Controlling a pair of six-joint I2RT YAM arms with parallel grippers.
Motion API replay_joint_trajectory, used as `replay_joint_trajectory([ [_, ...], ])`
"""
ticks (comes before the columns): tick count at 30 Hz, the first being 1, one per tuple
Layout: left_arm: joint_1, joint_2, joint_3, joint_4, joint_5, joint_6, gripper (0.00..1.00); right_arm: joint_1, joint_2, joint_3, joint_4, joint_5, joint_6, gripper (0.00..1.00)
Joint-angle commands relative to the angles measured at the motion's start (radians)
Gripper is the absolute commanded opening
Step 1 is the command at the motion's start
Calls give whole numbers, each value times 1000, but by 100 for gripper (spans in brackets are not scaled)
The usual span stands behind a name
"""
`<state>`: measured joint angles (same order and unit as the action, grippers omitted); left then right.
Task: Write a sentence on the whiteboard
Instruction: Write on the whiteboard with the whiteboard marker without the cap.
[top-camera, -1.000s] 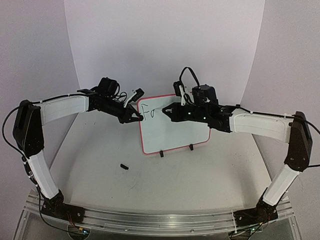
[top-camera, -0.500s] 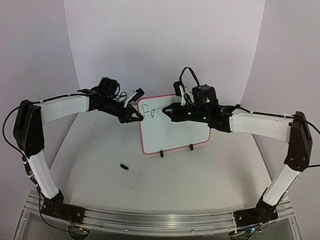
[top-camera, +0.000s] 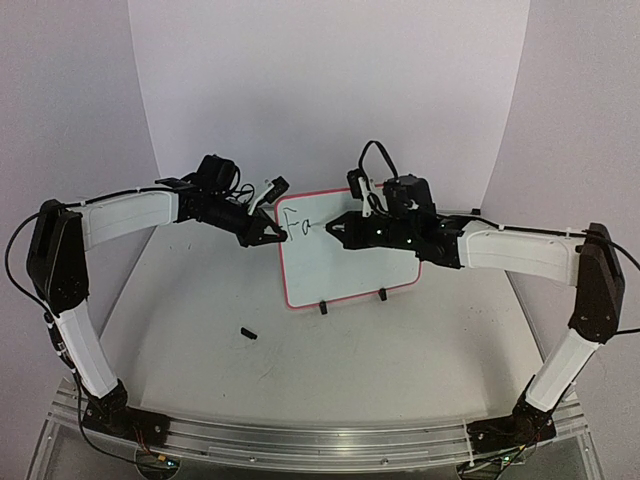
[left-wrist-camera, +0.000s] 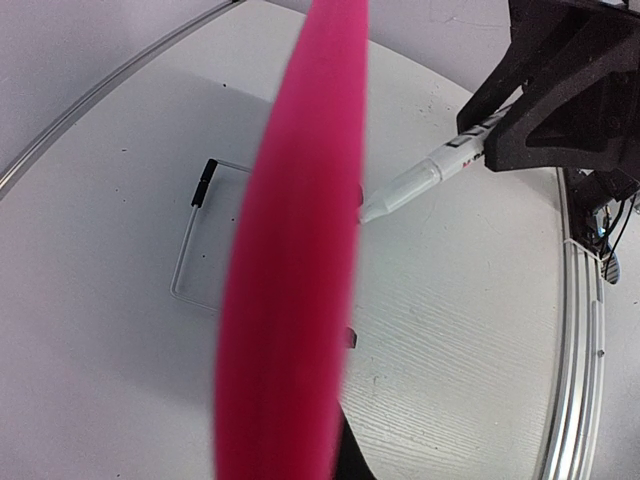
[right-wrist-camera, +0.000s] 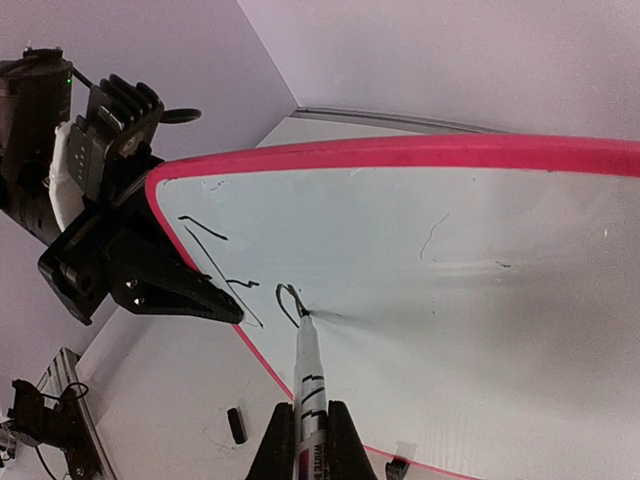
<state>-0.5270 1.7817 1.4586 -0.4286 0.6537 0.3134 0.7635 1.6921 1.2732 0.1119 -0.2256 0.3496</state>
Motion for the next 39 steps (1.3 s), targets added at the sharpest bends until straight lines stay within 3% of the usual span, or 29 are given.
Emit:
replay_joint_trajectory([
  [1, -11, 39, 6, -69, -98, 49, 0, -9, 15, -5, 2, 39, 3, 0],
  [24, -11, 39, 6, -71, -99, 50, 0, -9, 18, 8, -40, 80, -4, 0],
  [39, -12, 37, 6, -71, -100, 50, 0, -9, -67, -1, -32, 64, -11, 0],
])
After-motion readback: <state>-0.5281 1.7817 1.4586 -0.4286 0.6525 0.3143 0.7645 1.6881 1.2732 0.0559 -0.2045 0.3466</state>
